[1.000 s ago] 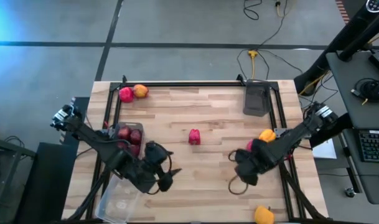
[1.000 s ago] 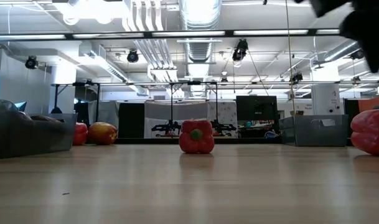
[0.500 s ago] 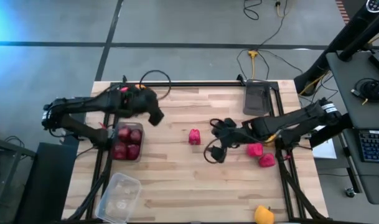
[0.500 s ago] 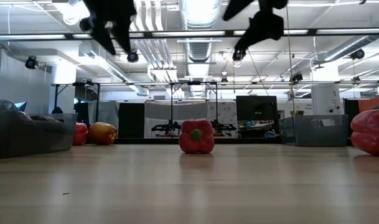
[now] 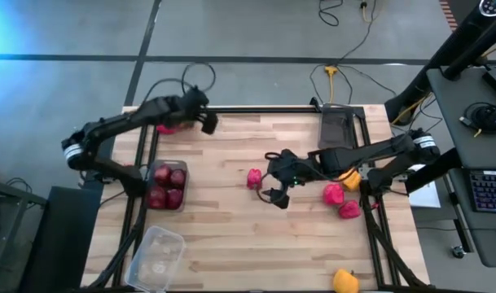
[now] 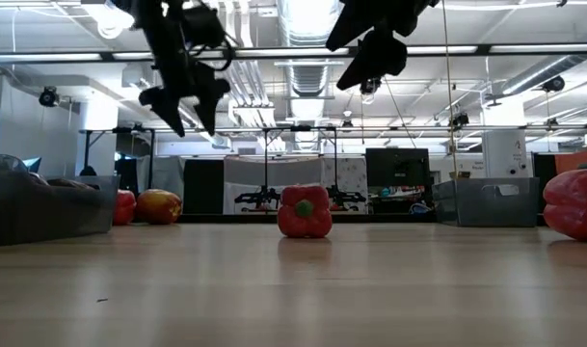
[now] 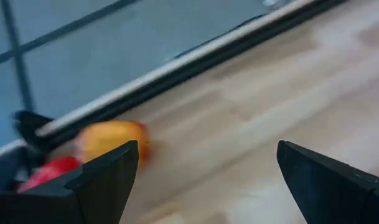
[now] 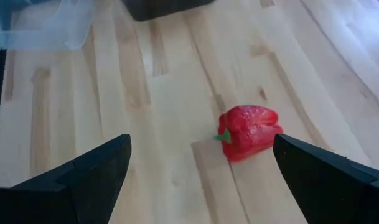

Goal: Sort produce into baskets
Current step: Put the red apple into the left black transparent bin

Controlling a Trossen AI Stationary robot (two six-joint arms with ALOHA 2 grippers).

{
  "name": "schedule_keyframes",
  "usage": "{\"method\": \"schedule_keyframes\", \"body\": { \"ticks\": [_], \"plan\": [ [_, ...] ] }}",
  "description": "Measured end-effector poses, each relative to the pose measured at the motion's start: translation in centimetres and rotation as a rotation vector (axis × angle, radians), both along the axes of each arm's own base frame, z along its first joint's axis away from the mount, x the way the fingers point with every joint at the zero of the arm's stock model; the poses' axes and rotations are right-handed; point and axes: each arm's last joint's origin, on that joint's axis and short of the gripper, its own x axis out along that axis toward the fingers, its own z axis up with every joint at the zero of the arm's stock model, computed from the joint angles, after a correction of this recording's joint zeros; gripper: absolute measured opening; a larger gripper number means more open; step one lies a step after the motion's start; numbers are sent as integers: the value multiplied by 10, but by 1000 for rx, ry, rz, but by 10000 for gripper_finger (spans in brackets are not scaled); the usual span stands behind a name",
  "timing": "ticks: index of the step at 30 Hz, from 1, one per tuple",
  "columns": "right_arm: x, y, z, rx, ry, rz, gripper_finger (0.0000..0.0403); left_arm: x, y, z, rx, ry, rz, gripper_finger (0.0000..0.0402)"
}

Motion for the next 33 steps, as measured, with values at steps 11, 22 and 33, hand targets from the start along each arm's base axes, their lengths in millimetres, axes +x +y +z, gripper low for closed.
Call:
{"method": "schedule_keyframes", "body": {
  "ticks": [11, 22, 33],
  "plan": [
    [-30, -14, 14, -43, 110, 114, 384, 7, 55, -5, -70, 557, -529, 364],
    [-60, -63, 29, -52, 232, -199, 384, 0, 83, -23, -381, 486, -576, 347],
    [-69, -114, 41, -70, 126, -346, 384, -19, 109, -37, -263, 579, -473, 345]
  ]
}}
